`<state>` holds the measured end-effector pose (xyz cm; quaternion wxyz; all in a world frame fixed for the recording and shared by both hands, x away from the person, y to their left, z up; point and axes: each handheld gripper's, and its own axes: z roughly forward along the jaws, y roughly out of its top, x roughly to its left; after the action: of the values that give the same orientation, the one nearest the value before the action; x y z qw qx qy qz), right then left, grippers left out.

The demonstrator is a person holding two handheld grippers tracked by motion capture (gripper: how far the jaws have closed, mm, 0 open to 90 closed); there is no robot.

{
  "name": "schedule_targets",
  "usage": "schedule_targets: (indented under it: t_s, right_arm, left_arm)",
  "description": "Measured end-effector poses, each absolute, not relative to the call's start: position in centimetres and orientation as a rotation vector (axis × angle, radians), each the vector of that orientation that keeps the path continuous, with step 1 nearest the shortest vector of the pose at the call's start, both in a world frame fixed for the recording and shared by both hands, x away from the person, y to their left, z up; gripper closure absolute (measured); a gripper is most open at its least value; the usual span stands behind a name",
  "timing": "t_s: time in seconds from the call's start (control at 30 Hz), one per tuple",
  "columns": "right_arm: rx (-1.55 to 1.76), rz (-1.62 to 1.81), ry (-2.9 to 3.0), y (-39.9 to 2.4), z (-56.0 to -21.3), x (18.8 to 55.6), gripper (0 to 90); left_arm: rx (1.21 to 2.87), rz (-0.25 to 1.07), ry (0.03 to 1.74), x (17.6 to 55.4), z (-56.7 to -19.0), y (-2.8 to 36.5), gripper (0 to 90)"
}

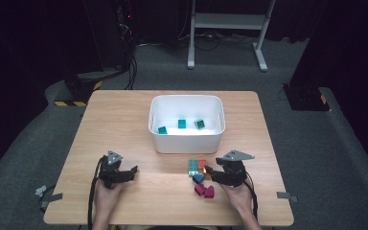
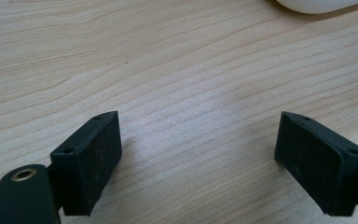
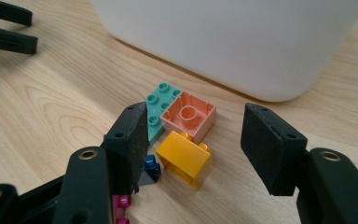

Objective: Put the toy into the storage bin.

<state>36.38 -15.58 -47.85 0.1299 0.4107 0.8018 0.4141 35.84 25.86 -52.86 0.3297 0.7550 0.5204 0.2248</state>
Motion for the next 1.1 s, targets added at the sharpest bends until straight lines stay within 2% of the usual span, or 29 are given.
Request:
schedule_targets:
  t_s: [0.6,1.1]
  right_arm:
    - [1.271,1.128,2.363,-14.4,-50.3,37.5,41.7]
    - [1.278,1.070,2.373,-14.7,-51.1,37.4,49.3]
  left_arm:
    - [1.975,0.588,1.361,35.8,-52.9,25.9,14.8]
    - [1.974,0.588,1.362,35.8,-52.9,25.8,14.8]
